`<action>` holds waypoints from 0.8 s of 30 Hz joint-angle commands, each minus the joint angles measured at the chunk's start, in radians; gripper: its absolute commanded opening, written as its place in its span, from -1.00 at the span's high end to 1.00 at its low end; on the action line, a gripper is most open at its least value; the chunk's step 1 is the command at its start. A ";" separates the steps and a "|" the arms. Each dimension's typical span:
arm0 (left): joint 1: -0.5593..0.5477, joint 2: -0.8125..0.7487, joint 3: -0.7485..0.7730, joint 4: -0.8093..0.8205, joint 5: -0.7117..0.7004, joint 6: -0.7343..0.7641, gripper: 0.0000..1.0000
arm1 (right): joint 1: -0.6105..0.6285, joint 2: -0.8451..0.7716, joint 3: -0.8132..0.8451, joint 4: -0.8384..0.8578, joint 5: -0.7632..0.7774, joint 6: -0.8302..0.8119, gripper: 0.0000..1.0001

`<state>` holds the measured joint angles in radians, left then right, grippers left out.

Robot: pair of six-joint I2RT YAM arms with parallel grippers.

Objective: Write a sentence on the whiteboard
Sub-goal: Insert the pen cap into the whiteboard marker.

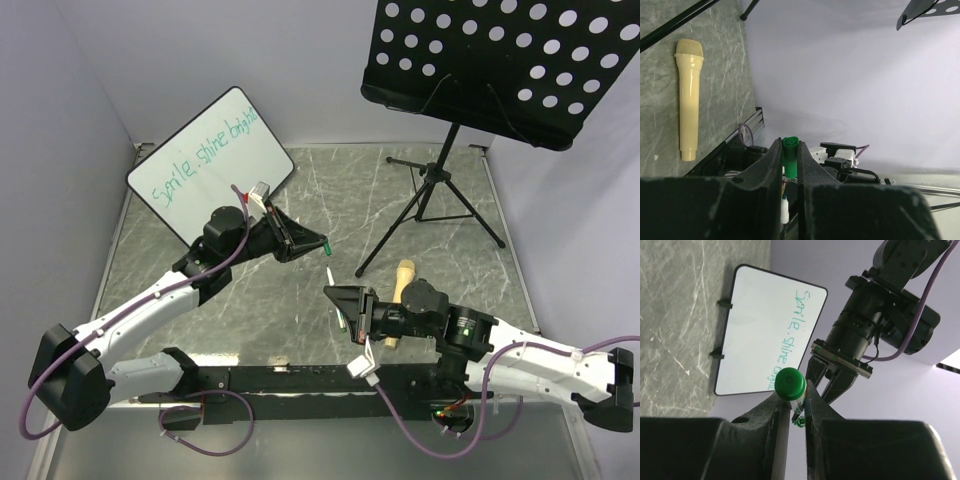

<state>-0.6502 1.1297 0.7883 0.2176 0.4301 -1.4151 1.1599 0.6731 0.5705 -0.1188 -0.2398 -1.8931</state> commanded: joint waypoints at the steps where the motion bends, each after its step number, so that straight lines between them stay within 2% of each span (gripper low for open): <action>1: 0.001 -0.034 0.005 -0.018 -0.002 0.019 0.98 | -0.022 0.006 0.040 0.037 0.008 -0.009 1.00; 24: 0.015 -0.018 0.006 -0.049 0.024 0.061 0.98 | -0.040 0.025 0.060 0.045 -0.012 -0.012 1.00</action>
<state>-0.6426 1.1229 0.7883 0.1658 0.4473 -1.3705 1.1248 0.7025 0.5831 -0.1047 -0.2474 -1.8935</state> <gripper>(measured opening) 0.155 0.190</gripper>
